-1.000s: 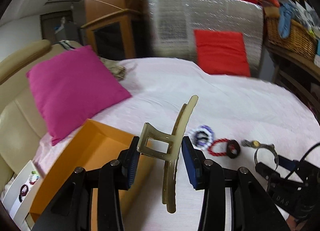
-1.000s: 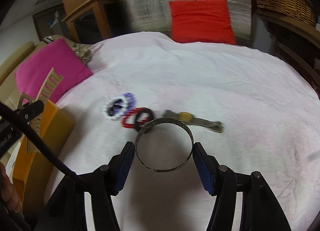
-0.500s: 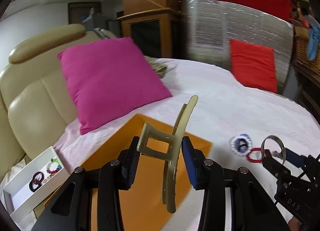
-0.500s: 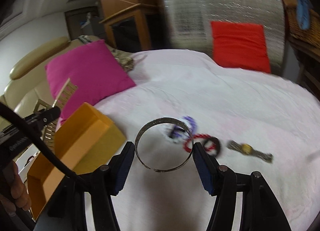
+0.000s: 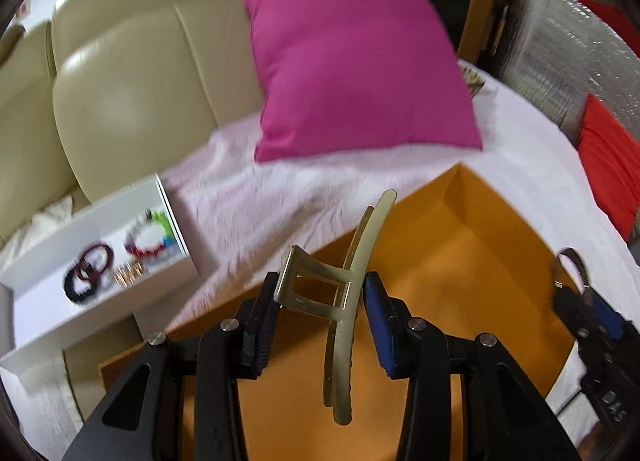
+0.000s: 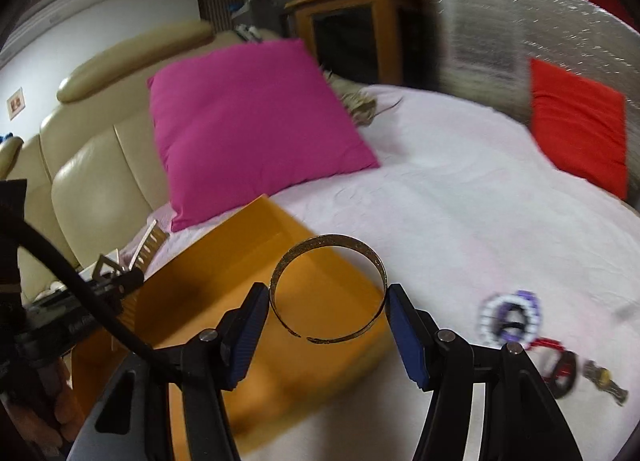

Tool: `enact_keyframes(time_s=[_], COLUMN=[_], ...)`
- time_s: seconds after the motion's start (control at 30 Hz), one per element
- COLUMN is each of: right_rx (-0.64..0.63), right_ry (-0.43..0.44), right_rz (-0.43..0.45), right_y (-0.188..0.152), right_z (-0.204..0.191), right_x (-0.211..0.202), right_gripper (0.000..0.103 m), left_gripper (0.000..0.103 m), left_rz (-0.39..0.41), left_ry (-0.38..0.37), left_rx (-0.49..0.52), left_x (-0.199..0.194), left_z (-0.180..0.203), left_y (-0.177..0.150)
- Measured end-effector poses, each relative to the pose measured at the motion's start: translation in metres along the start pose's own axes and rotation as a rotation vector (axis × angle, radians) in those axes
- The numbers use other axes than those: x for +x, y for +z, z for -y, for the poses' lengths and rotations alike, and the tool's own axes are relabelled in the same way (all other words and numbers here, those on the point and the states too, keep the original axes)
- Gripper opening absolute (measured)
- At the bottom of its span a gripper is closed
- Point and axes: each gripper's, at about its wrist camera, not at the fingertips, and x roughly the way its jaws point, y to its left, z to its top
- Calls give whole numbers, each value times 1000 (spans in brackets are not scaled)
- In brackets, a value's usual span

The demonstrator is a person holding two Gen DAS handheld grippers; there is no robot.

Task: Organize jewelry
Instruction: 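Carry the clip and bangle into the orange box and open both tools, then grasp the black hair tie with the right tool while the left tool moves to the pearl bracelet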

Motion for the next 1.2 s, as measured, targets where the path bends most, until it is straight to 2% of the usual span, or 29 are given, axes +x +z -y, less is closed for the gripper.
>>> enact_keyframes(time_s=[0.1,0.23,0.33,0.53,0.67,0.73,0.83,0.97,1.1,1.13,1.2], right_rx=[26,43,65,120,156,188,246,364,561,597,632], right_ry=[32,52,78,77,31,-3,-65,-134,-111,-89,-43], right_rz=[-71,-136,-154,-37,44,85,117,116,102,73,25], right_y=[-1,-5,-4,0,-3,-10,-28,-61,-95,-99,-103], right_z=[-7,-11,-6,15,49,74,115,174,228,237,246], right_x=[28,44,43,7,-37,-62,-94,-120,-120,-113,-97], right_gripper=[63,65,70,70,70,70,69,61,53,48,45], left_gripper=[44,44,44,50,50,50,51,51,51,51,51], left_rz=[-44,-74,-40,57,110,126,158,204,213,204,178], left_ry=[-7,-1,12,43,33,6,-14,-71,-114,-121,-132], left_rx=[2,10,25,76,84,90,161,267,360,378,400], left_x=[9,14,8,-9,-20,-26,-34,-44,-45,-43,-38], left_z=[4,11,16,33,48,62,96,138,164,168,176], left_y=[-4,-6,-3,-4,-6,-8,-16,-31,-41,-43,-46])
